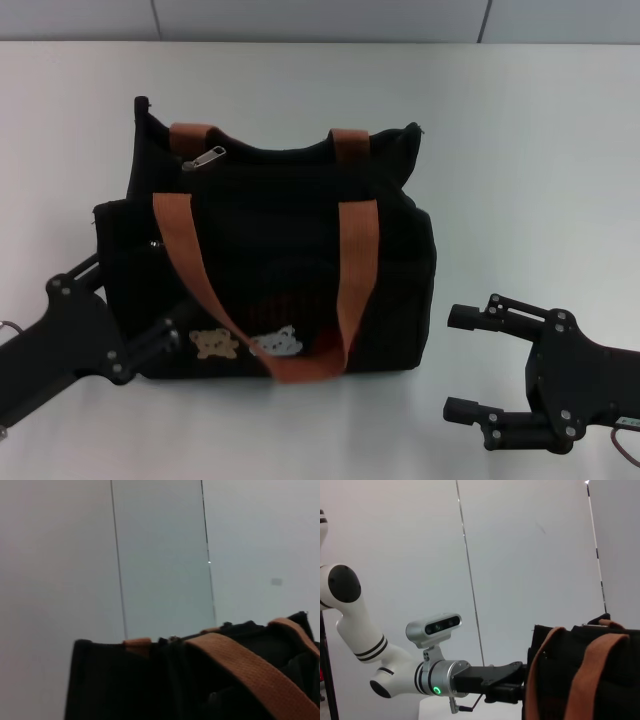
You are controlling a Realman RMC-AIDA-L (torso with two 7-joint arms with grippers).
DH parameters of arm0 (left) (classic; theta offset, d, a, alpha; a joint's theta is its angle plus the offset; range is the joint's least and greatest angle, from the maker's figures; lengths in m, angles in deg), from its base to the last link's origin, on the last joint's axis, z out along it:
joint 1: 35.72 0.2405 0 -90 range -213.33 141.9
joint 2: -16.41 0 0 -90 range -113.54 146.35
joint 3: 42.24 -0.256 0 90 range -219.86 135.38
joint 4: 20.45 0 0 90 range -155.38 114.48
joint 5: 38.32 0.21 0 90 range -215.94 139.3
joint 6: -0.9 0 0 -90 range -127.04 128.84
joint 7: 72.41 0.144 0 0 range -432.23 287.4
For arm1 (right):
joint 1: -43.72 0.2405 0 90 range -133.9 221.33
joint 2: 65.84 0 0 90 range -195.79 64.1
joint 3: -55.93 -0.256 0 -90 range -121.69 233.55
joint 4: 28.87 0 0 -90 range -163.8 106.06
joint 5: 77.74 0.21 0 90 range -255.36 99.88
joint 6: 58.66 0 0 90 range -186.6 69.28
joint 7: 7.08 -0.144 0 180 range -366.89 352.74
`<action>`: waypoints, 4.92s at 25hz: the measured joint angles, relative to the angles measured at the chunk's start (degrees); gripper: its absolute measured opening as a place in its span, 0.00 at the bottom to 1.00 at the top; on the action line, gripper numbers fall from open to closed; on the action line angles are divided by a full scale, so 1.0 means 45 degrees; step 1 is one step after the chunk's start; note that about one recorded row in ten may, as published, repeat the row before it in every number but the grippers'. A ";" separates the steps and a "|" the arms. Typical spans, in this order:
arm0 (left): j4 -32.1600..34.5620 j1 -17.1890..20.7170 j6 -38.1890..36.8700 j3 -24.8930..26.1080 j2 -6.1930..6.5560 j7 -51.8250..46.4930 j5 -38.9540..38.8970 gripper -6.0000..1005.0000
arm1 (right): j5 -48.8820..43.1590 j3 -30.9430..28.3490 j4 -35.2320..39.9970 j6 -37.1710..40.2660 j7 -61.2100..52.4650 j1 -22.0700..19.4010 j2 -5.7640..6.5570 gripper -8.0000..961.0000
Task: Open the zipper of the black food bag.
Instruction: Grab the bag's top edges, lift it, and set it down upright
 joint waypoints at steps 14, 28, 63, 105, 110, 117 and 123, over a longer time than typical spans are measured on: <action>-0.0222 -0.0025 -0.0038 0.0636 -0.0037 0.1142 -0.0151 0.40 | -0.0007 -0.0074 0.0000 0.0087 -0.0016 -0.0020 -0.0001 0.87; -0.1346 -0.0867 -0.0766 0.0916 -0.0043 0.6107 -0.1020 0.26 | 0.2092 -0.0894 -0.0978 0.0168 0.0655 -0.0255 -0.0020 0.87; -0.1594 -0.4770 -0.2307 -0.0567 -0.0148 1.4254 -0.0945 0.13 | 0.3543 -0.0625 -0.5379 -0.4124 0.0371 0.0756 -0.0079 0.87; -0.2713 -0.4679 -0.1764 -0.0804 -0.0141 1.5076 -0.0921 0.11 | 0.3628 -0.5174 -0.9148 -0.4182 1.5158 0.0113 -0.0138 0.87; -0.2717 -0.4679 -0.1786 -0.0817 -0.0141 1.5076 -0.0917 0.11 | 0.3573 -0.5482 -0.9205 -0.4096 1.5241 0.0194 -0.0136 0.87; -0.2718 -0.4720 -0.1800 -0.0825 -0.0141 1.5075 -0.0911 0.11 | 0.3576 -0.5501 -0.9387 -0.3802 1.6186 0.0136 -0.0137 0.87; -0.2717 -0.4768 -0.1790 -0.0825 -0.0141 1.5075 -0.0915 0.11 | 0.3611 -0.5651 -0.9438 -0.4127 1.6383 0.0347 -0.0137 0.87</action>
